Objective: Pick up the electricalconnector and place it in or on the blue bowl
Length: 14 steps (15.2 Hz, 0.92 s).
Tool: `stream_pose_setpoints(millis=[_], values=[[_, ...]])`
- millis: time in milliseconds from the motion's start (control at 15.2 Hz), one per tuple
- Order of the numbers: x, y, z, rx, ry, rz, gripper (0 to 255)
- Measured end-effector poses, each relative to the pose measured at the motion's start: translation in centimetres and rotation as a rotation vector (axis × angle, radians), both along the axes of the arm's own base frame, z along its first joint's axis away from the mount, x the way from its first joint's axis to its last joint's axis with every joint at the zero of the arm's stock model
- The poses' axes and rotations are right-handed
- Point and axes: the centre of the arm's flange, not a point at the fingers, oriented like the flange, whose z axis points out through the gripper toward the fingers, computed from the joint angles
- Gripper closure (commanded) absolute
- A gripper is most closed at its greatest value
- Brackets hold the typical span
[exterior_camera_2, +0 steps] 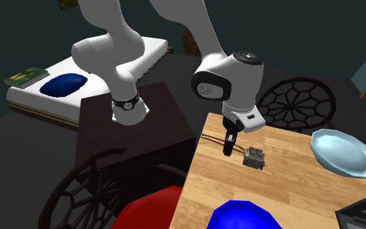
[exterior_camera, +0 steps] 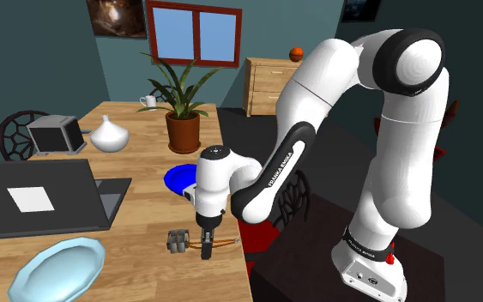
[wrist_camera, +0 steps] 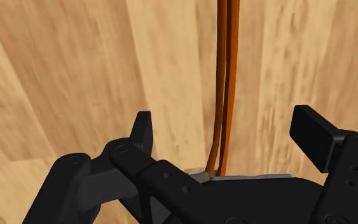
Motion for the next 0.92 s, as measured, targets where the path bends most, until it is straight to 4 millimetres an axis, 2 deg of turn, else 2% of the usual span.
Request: stream_pose_setpoints(millis=[396,462,924], values=[[0.05,0.03,-0.35,0.0,0.0,0.0,0],[0.05,0.03,-0.35,0.0,0.0,0.0,255],[0.04,0.03,-0.36,0.0,0.0,0.0,255]])
